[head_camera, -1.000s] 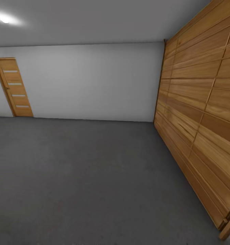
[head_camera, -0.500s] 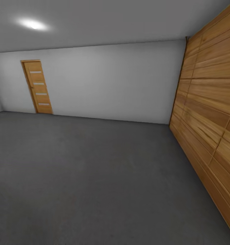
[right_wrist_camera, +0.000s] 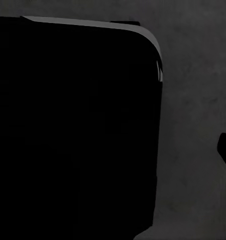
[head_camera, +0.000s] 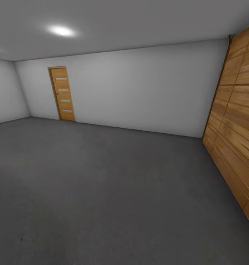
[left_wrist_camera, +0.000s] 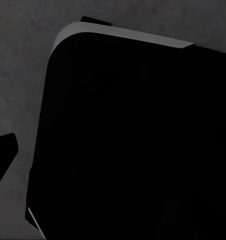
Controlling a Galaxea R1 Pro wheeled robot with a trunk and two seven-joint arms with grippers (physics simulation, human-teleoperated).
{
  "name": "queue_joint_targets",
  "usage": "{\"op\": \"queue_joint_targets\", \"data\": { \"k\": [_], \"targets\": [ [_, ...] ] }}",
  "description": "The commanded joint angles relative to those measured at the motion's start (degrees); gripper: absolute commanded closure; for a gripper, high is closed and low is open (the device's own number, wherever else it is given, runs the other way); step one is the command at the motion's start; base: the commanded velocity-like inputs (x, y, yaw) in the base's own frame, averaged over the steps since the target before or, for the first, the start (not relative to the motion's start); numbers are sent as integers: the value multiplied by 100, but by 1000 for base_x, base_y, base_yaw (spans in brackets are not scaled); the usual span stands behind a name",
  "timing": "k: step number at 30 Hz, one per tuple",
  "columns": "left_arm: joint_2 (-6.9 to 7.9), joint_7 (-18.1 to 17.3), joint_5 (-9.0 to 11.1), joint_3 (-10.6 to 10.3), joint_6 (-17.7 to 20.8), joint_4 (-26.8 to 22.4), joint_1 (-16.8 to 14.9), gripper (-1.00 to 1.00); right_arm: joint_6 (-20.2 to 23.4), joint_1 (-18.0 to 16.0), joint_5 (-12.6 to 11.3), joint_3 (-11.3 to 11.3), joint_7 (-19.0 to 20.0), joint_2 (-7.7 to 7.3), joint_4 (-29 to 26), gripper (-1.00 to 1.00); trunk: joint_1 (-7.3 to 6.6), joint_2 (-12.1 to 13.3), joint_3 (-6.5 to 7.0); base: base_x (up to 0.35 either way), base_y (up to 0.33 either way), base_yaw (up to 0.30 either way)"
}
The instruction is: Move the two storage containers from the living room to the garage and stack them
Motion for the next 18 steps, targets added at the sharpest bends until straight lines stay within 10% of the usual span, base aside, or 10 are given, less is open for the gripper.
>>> {"op": "queue_joint_targets", "data": {
  "k": [1, 18],
  "targets": [
    [1, -6, 52, 11, -12, -1, -1, -100, -30, -1, 5, 6, -5, 0, 8, -100, 0, -2, -4, 0, 0, 283],
    [6, -5, 80, 9, -13, -1, -1, -100, -30, -1, 10, 10, -5, 8, 8, -100, 0, -2, -4, 0, 0, 283]
  ]
}}
